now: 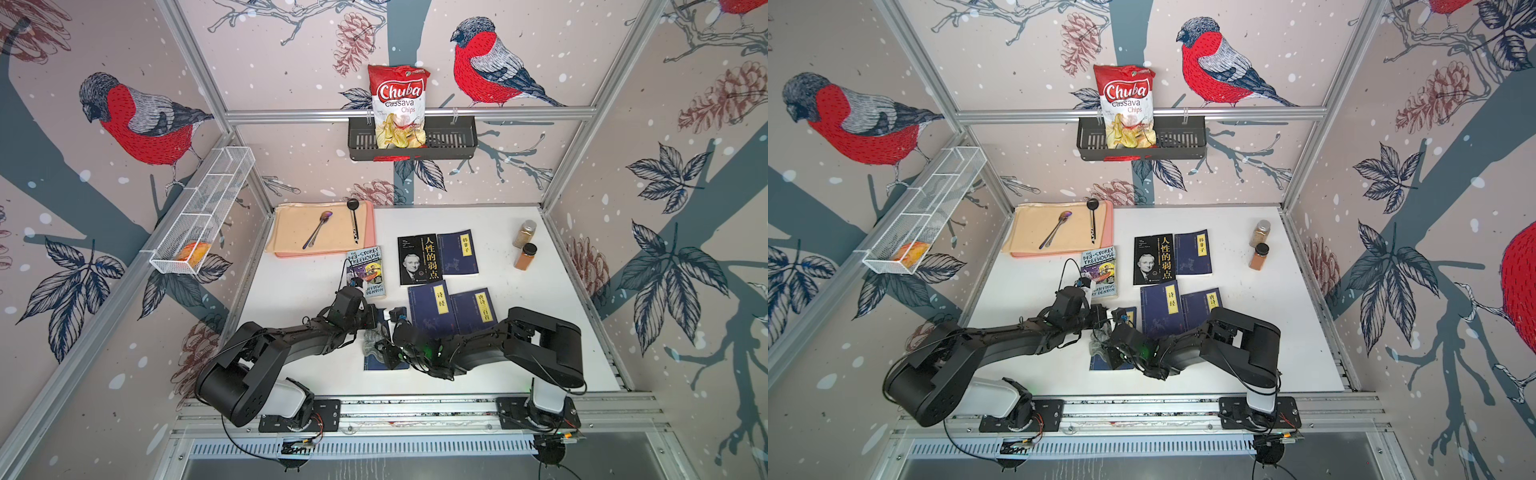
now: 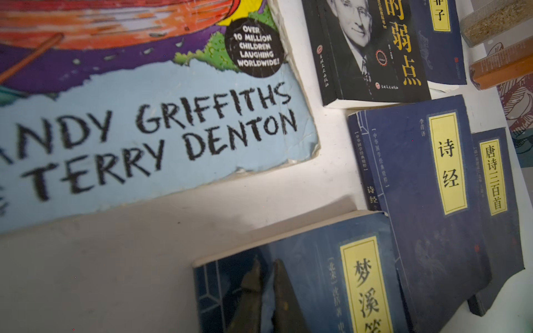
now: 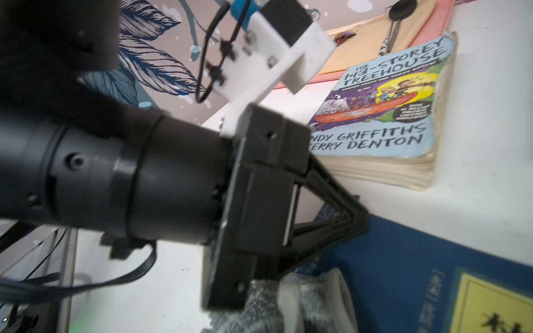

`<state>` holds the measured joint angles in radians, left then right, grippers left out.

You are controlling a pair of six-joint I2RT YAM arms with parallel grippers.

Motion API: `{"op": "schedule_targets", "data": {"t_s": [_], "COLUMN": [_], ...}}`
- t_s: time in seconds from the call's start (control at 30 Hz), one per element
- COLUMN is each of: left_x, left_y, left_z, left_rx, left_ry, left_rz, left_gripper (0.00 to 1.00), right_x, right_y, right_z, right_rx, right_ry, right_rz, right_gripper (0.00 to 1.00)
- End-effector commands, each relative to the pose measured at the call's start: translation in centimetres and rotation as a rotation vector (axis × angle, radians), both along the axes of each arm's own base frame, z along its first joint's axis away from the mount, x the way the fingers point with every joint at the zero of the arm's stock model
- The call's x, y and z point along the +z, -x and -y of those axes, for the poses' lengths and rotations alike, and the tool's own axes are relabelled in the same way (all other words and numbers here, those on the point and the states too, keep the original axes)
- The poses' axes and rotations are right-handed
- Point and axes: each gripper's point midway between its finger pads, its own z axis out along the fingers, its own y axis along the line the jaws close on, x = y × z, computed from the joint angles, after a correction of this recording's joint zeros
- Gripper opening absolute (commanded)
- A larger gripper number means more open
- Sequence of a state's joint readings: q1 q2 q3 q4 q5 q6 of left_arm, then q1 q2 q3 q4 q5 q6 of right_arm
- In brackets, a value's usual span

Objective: Wipe the cover of the book
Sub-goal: Wipe the dirt from the cover of the book.

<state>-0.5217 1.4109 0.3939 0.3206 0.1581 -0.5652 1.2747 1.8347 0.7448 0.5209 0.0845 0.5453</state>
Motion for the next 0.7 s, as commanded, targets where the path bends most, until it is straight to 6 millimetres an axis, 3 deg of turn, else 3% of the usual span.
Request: {"op": "schedule_targets", "data": {"t_s": [0.0, 0.2, 0.27, 0.43, 0.57, 0.67], "left_x": [-2.6, -2.7, -2.7, -2.9, -2.9, -2.9], "left_y": [2.2, 2.2, 2.2, 2.5, 2.6, 2.5], "left_z": [-1.7, -2.0, -2.1, -2.3, -2.6, -2.6], "left_rx": [0.004, 0.012, 0.011, 0.016, 0.022, 0.026], "left_ry": [-0.083, -0.082, -0.083, -0.081, -0.079, -0.077], "left_rz": [-0.115, -0.119, -0.119, -0.122, -0.121, -0.12], "left_gripper": [0.12, 0.12, 0.12, 0.13, 0.13, 0.13], "right_x": [-1.1, -1.1, -1.4, -2.6, -2.2, -1.4], "right_y": [0.8, 5.2, 5.6, 2.3, -2.6, -3.7], "right_z": [1.0, 0.1, 0.1, 1.1, 2.5, 2.5], "right_rx": [0.034, 0.113, 0.12, 0.043, -0.052, -0.054], "right_ry": [0.088, 0.056, 0.046, 0.078, 0.068, 0.065], "right_rz": [0.009, -0.069, -0.09, -0.081, -0.051, -0.037], "right_gripper": [0.06, 0.07, 0.07, 0.06, 0.06, 0.06]}}
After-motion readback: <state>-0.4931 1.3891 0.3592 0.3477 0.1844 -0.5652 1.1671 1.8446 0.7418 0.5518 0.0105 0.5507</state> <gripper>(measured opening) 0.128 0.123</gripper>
